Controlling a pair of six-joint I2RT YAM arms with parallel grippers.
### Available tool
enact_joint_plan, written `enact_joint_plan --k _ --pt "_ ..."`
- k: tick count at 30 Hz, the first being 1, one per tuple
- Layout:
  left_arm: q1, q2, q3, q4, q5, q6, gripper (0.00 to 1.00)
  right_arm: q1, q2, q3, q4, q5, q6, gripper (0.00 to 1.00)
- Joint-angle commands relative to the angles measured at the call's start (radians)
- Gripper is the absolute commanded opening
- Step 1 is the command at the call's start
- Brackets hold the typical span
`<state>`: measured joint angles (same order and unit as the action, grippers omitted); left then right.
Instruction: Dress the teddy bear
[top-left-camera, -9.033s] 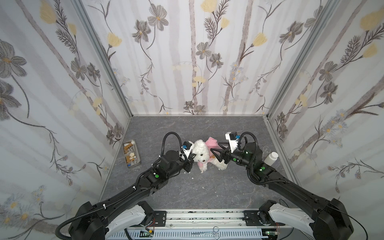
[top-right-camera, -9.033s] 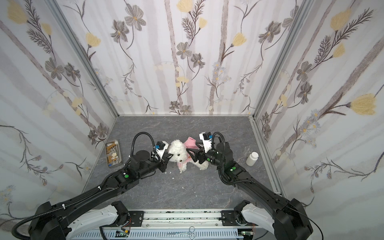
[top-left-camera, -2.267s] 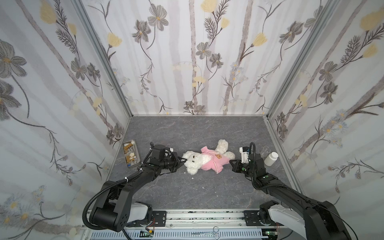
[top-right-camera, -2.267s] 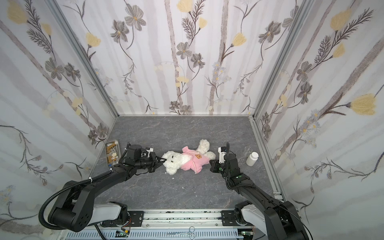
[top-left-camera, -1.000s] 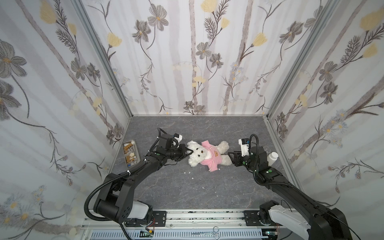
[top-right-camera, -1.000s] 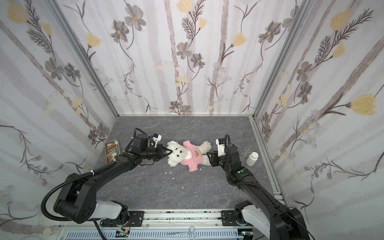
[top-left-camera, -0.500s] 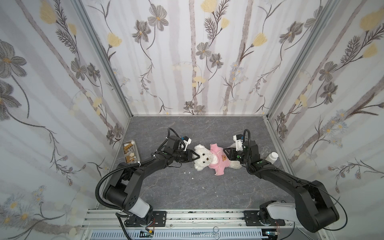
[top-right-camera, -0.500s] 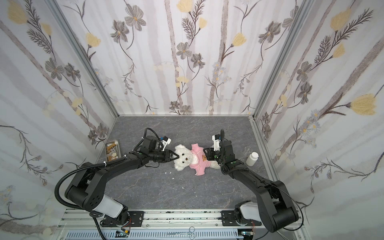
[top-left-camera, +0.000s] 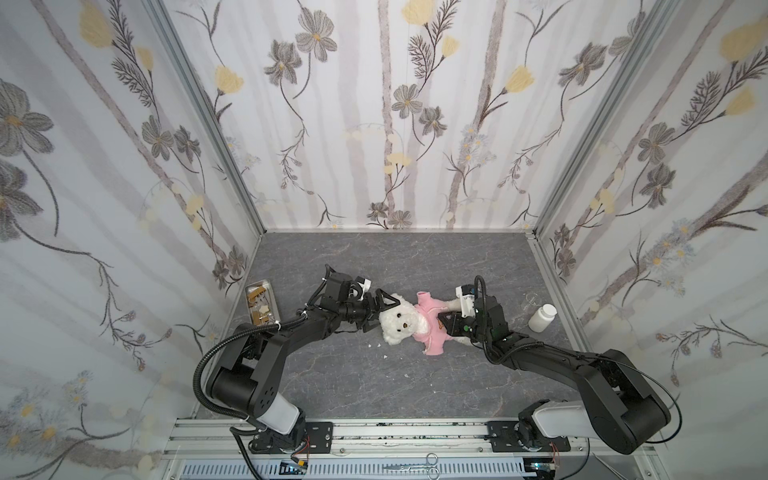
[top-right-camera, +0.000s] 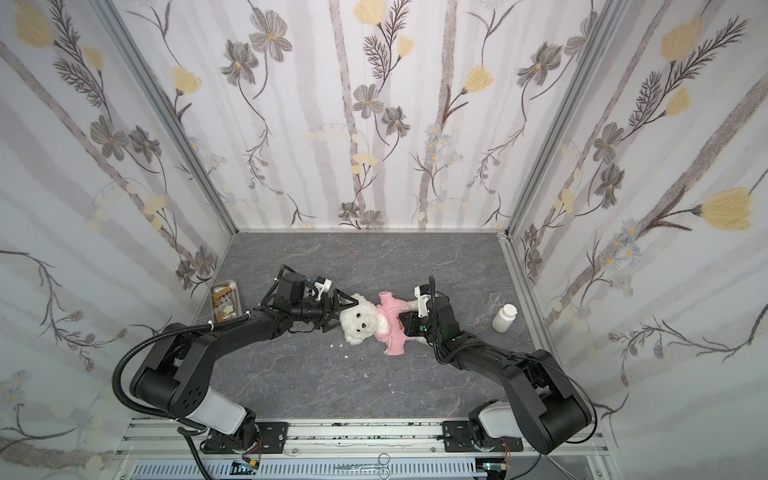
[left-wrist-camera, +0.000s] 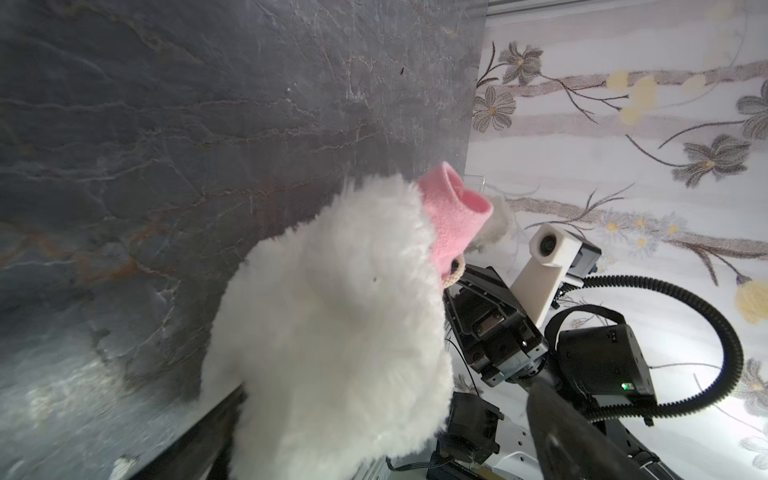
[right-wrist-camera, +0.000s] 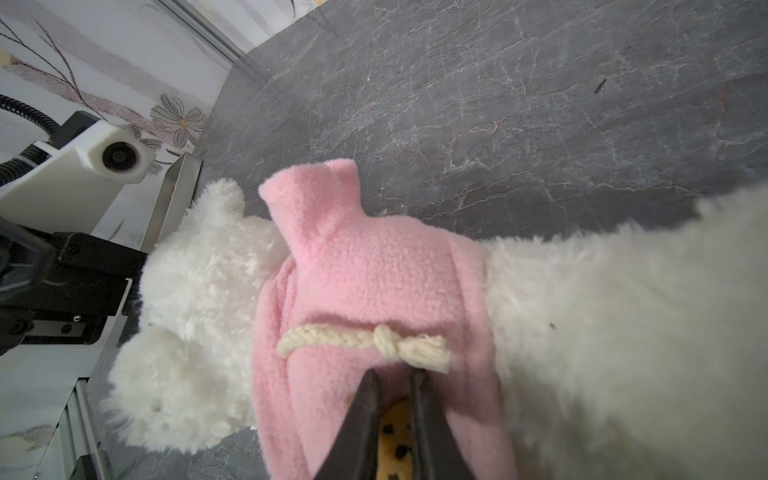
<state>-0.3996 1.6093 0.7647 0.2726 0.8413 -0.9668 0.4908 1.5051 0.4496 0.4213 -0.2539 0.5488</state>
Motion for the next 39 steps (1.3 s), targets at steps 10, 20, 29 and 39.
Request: enact_joint_plan --k 10,20,29,39 --pt "-0.076 0.212 0.176 -0.061 -0.082 0.058 0.58 0.014 -0.025 0.029 -0.035 0.038 -0.107 0.22" --pt "-0.074 -0.091 0.034 0.099 -0.275 0.463 0.00 -0.141 -0.465 0.079 -0.245 -0.110 -0.214 0.44" --pt "-0.087 -0.370 -0.212 0.394 -0.278 0.897 0.00 -0.146 -0.311 0.225 -0.362 -0.341 -0.171 0.41" --pt "-0.110 -0.408 -0.281 0.406 -0.283 1.000 0.00 -0.147 -0.164 0.159 -0.205 -0.555 -0.045 0.32"
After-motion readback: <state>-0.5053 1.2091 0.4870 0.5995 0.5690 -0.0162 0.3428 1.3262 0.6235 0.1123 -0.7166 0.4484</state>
